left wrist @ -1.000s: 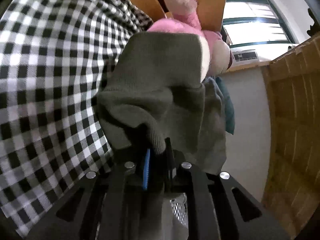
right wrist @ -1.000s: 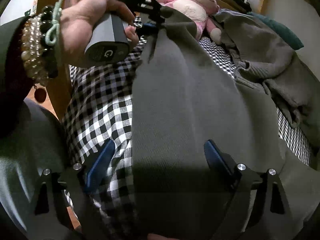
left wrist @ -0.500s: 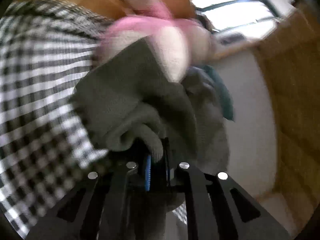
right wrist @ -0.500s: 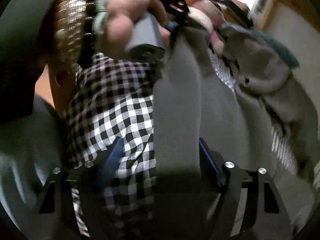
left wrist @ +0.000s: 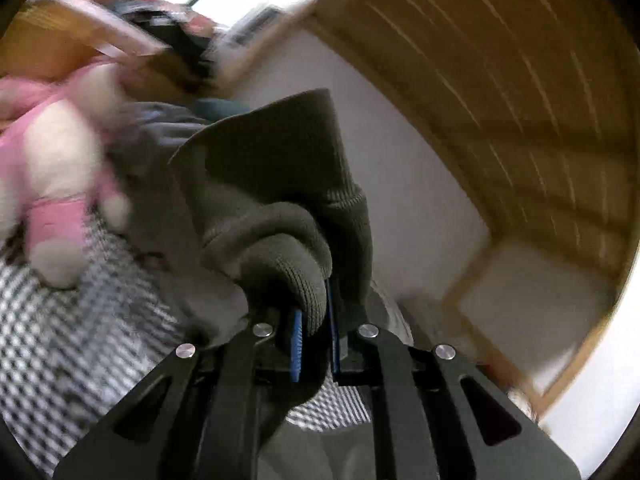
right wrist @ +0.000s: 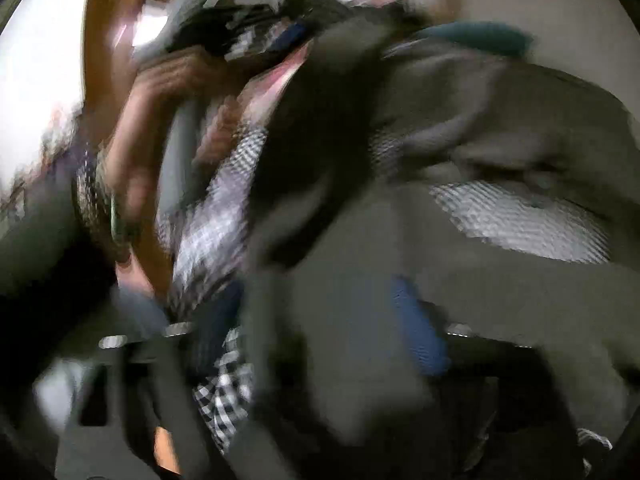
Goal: Fold large clothes
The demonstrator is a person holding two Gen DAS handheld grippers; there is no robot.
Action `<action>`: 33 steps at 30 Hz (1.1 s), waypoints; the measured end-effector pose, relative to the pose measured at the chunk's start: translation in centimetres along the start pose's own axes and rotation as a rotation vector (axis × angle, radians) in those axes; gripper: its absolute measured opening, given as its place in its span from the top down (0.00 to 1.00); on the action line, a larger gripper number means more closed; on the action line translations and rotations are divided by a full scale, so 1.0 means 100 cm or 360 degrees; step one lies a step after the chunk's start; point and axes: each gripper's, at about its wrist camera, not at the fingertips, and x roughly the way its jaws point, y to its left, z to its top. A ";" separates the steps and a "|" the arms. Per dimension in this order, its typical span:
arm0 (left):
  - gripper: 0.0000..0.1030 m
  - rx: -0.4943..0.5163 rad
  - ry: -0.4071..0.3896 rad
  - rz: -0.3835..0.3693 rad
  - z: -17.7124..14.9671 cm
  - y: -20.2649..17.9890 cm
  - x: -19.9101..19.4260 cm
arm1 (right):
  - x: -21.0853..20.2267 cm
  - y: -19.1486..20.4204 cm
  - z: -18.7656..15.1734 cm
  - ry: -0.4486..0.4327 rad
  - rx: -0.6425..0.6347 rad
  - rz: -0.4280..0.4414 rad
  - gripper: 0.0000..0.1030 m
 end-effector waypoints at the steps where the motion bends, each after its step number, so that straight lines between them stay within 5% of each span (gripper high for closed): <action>1: 0.91 0.0083 0.0051 -0.0005 -0.007 -0.021 0.010 | -0.025 -0.025 0.010 -0.0068 0.0106 -0.0020 0.11; 3: 0.91 0.0209 0.0143 -0.0010 -0.030 -0.058 0.023 | -0.070 -0.063 0.034 -0.0218 0.0194 -0.0070 0.10; 7: 0.91 0.0380 0.0314 0.0019 -0.091 -0.110 0.041 | -0.100 -0.088 0.070 -0.0244 0.0067 -0.0145 0.10; 10: 0.91 0.0524 0.0429 0.0045 -0.135 -0.137 0.054 | -0.069 -0.104 0.082 -0.0037 0.0030 -0.0096 0.10; 11: 0.91 0.0540 0.0467 0.0054 -0.150 -0.142 0.057 | -0.044 -0.115 0.078 0.0149 0.0082 -0.0092 0.12; 14: 0.91 0.0542 0.0614 0.0078 -0.180 -0.140 0.064 | -0.012 -0.131 0.060 0.0318 0.0142 -0.0057 0.60; 15: 0.91 0.0532 0.0645 0.0089 -0.189 -0.140 0.059 | -0.004 -0.136 0.051 0.0364 0.0189 -0.0035 0.94; 16: 0.91 0.0519 0.0685 0.0107 -0.196 -0.136 0.061 | -0.004 -0.138 0.044 0.0358 0.0205 -0.0018 0.97; 21: 0.89 0.0400 0.0760 0.0129 -0.209 -0.135 0.059 | -0.053 -0.125 0.037 0.0122 0.0174 0.0355 0.97; 24: 0.71 0.0411 0.0687 0.0080 -0.218 -0.150 0.046 | -0.082 -0.118 0.041 0.0053 0.0022 0.0355 0.97; 26: 0.39 0.0407 0.0591 0.0023 -0.226 -0.172 0.026 | -0.106 -0.116 0.035 -0.0072 -0.0096 0.0343 0.97; 28: 0.20 0.0407 0.0525 0.0027 -0.233 -0.187 0.010 | -0.119 -0.124 0.024 -0.0072 -0.0110 0.0249 0.97; 33: 0.18 0.0339 0.0324 0.0052 -0.200 -0.213 -0.038 | -0.140 -0.166 -0.030 0.0048 0.0070 0.0099 0.97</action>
